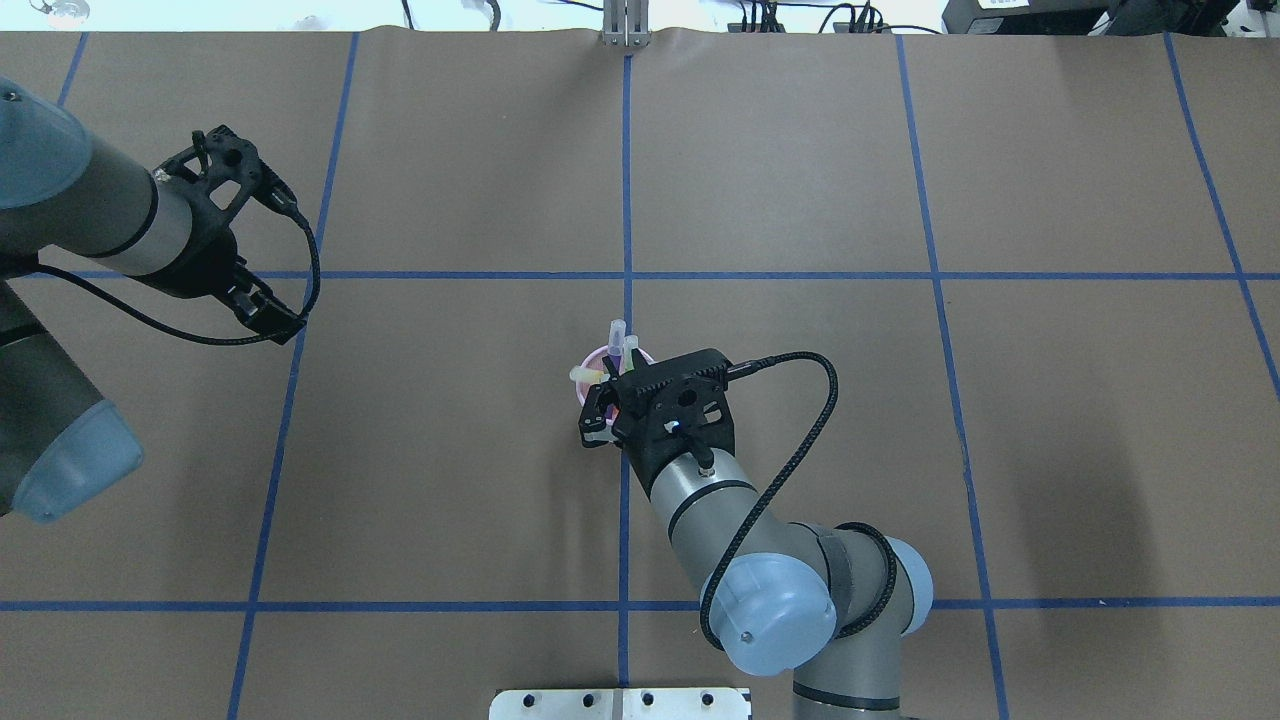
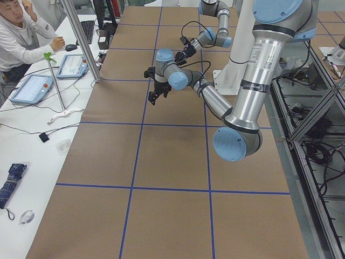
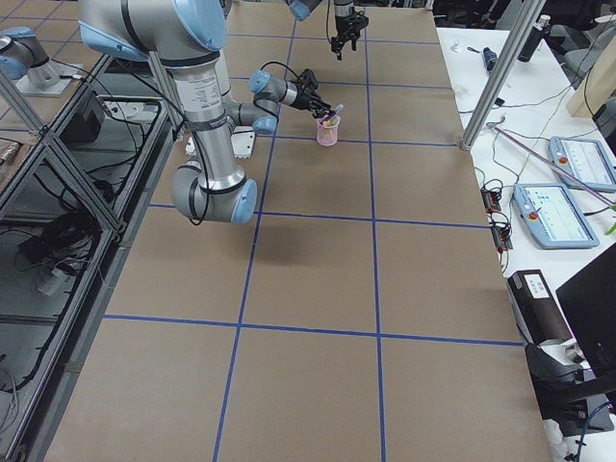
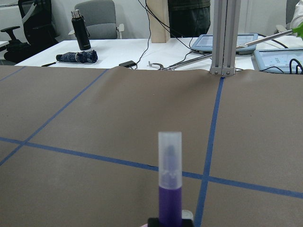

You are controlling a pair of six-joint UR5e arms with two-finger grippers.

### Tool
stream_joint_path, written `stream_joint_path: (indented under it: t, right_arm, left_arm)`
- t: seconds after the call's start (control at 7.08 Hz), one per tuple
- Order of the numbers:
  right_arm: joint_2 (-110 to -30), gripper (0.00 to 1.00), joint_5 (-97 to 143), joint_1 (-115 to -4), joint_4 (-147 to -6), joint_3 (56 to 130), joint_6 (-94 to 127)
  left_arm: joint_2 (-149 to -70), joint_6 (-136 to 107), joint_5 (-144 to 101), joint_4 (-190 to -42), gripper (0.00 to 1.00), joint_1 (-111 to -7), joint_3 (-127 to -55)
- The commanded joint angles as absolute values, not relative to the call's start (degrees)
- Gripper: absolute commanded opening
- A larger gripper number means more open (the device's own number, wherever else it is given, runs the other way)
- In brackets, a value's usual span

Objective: Collect pens into pen holder

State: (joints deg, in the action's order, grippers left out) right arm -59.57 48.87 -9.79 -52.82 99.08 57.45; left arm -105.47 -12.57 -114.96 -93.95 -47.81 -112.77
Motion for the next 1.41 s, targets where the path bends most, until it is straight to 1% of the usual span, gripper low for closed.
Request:
stream_joint_path:
  t: [0.0,0.28,0.57,0.71,0.85,0.99,1.13,1.27]
  right_arm:
    - [-57.84,0.98,48.78,-9.41,-52.82,98.79,57.48]
    - [-56.61,0.99,49.74,-10.45,-52.82,99.31,57.30]
    - [-56.34,0.99,63.47,-17.97,-53.17,99.32,58.35]
    - [-57.03,0.99,72.51,-23.76,-54.91,99.23,59.23]
    - [-56.87,0.99,86.00,-31.56,-62.76,99.40,59.24]
    - [-57.04,0.99,95.01,-37.64,-67.45,99.40,59.15]
    - [-57.39,0.99,105.54,-45.36,-74.37,98.97,57.50]
    - [-57.57,0.99,117.22,-52.23,-81.23,98.79,48.43]
  left_arm:
    - [-105.47,-13.53,-114.96,-94.04,1.00,-47.73,-112.85]
    - [-105.56,-14.32,-114.96,-94.04,1.00,-47.72,-112.94]
    - [-105.56,-20.87,-114.87,-94.04,1.00,-47.72,-113.03]
    - [-105.47,-27.44,-114.79,-93.96,1.00,-47.72,-113.03]
    - [-105.38,-31.69,-114.70,-93.96,1.00,-47.81,-113.03]
    - [-104.51,-34.16,-114.44,-93.96,1.00,-47.99,-113.03]
    - [-102.67,-39.24,-114.35,-93.61,1.00,-48.34,-112.68]
    - [-99.18,-39.46,-114.87,-93.52,1.00,-50.52,-112.59]
